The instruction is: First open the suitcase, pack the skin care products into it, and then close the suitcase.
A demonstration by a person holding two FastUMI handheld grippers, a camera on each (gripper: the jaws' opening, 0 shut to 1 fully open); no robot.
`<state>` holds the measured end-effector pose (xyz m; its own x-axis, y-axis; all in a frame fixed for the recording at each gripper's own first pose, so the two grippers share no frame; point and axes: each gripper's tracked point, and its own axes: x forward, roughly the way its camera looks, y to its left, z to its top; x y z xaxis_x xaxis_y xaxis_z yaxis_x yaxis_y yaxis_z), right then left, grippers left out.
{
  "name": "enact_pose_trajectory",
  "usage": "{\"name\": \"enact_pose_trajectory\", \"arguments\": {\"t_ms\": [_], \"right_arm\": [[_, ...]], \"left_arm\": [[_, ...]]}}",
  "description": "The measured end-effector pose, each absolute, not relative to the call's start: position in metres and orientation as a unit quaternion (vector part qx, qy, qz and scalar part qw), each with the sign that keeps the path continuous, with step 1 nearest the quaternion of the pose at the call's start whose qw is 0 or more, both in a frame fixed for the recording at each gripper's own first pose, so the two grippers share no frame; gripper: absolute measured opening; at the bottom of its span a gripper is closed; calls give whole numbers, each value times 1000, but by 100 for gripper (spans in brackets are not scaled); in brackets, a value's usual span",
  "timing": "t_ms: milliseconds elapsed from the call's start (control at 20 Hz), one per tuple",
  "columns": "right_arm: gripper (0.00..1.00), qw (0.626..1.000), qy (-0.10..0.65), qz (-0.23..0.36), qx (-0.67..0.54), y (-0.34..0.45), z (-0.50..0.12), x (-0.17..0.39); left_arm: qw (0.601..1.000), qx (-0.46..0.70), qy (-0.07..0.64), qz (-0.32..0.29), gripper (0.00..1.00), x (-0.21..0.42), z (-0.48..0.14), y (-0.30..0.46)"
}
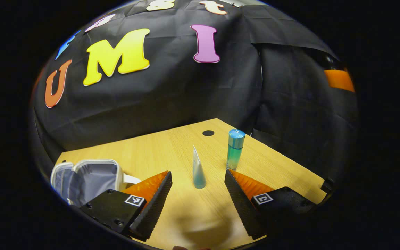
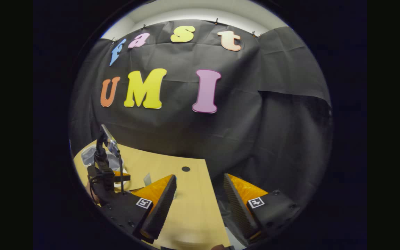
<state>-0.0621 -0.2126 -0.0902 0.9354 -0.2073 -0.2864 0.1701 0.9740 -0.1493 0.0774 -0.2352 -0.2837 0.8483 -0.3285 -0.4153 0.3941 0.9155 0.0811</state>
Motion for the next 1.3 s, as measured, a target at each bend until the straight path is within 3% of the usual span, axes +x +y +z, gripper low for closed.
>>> {"name": "enact_pose_trajectory", "arguments": {"t_ms": [300, 350, 550, 650, 700, 850, 900, 1050, 1100, 1150, 1300], "right_arm": [[81, 973, 191, -111, -63, -232, -119, -72], [81, 973, 194, -111, -62, -234, -121, -72], [81, 971, 202, -114, -54, -243, -131, -64], [82, 971, 205, -113, -50, -243, -135, -61], [82, 971, 206, -112, -50, -243, -136, -59], [81, 971, 208, -102, -51, -236, -140, -55], [81, 972, 209, -99, -51, -235, -143, -54], [81, 972, 218, -81, -47, -224, -153, -47], [81, 972, 220, -71, -44, -219, -159, -43], [81, 972, 222, -61, -40, -213, -165, -38], [82, 974, 223, -30, -25, -188, -188, -14]], "left_arm": [[953, 49, 256, -154, 93, 109, -339, -238], [952, 47, 261, -152, 98, 112, -344, -237], [950, 44, 264, -160, 77, 120, -352, -243], [948, 50, 267, -165, 76, 123, -356, -244], [948, 53, 267, -166, 67, 125, -357, -244], [945, 46, 275, -171, 56, 127, -360, -250], [944, 48, 279, -172, 44, 129, -360, -250], [938, 29, 298, -176, 41, 126, -358, -251], [936, 16, 305, -174, 48, 123, -352, -249], [937, 2, 303, -173, 40, 119, -339, -246], [943, -3, 285, -171, 40, 103, -295, -228]]}}
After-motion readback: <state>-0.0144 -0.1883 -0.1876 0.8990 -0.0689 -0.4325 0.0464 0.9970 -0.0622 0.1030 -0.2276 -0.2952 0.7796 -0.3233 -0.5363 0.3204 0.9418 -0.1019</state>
